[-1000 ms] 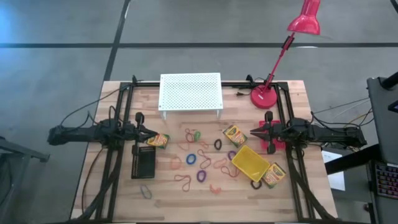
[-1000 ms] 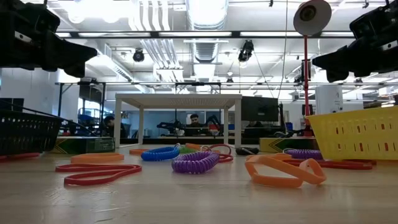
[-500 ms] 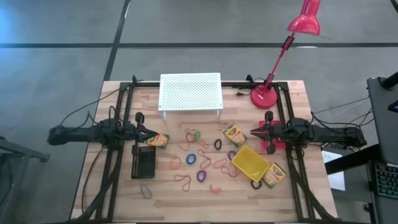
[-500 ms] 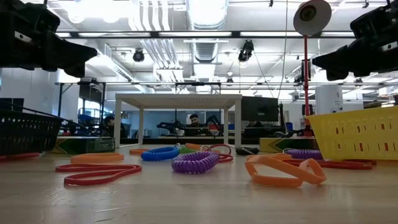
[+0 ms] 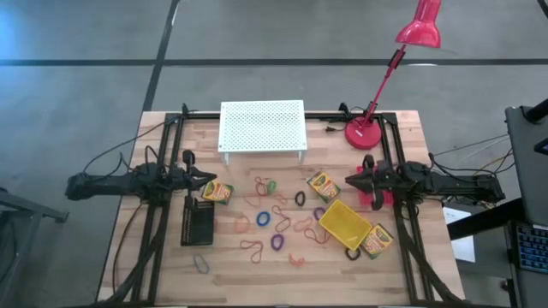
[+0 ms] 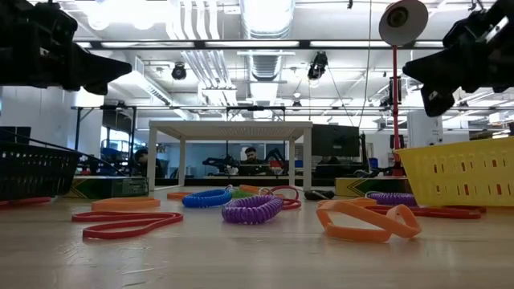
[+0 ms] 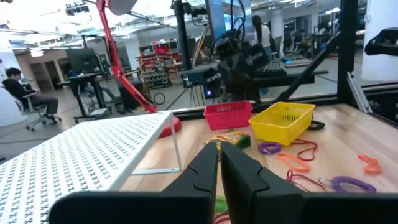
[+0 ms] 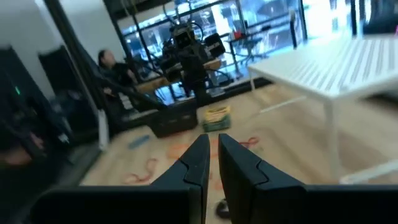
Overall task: Pick & Place Office Desk Supplies
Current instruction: Put the black bin on the shelf
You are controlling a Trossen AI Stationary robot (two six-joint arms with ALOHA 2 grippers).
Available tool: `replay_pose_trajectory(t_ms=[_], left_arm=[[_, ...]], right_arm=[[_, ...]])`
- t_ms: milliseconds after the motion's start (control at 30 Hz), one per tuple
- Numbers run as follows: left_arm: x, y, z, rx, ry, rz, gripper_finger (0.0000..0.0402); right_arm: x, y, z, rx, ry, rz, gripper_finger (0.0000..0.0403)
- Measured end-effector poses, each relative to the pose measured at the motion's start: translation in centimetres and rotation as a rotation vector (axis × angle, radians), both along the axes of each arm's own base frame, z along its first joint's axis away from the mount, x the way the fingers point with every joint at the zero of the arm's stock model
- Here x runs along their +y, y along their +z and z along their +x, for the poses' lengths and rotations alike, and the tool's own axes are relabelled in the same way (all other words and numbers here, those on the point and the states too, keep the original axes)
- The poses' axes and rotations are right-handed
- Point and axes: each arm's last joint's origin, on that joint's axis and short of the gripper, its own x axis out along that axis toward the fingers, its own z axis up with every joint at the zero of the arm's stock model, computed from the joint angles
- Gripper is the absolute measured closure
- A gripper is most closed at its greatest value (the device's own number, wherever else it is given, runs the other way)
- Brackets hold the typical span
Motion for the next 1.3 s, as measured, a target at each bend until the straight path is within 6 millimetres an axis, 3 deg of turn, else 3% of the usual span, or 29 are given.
replay_pose_trajectory(t_ms=[133,300,500,633,767,1033,1200,1300], left_arm=[[-0.1,0.4,0.0,-0.059,-0.04,-0.15,0.0375],[-0.1,1.7,-0.2,-0.208,-0.085,-0.379,0.0375],[-0.7,4.2,-0.5,-0.445,-0.271,-0.375,0.0378],[-1.2,5.4,0.9,-0.379,-0.227,-0.345,0.0392],[-1.8,7.0,4.1,-0.161,-0.081,-0.355,0.0398],[-3.0,10.5,10.6,0.551,0.136,-0.408,0.0399],[-4.1,11.5,13.2,0.922,0.272,-0.517,0.0399],[-6.0,11.9,14.6,1.106,0.28,-0.52,0.04]], right_arm=[[0.0,0.0,0.0,0.0,0.004,0.094,0.0369],[0.0,0.4,0.0,-0.042,0.002,0.056,0.0369],[0.0,0.9,-0.1,-0.087,-0.012,-0.072,0.0369],[-0.2,0.9,-0.1,-0.083,-0.075,-0.112,0.0369],[-0.3,0.9,-0.1,-0.076,-0.123,-0.157,0.0369],[-0.4,0.8,-0.1,-0.066,-0.15,-0.214,0.0369],[-0.4,0.7,0.0,-0.052,-0.15,-0.215,0.0369],[-0.4,0.5,0.1,-0.032,-0.147,-0.204,0.0369]])
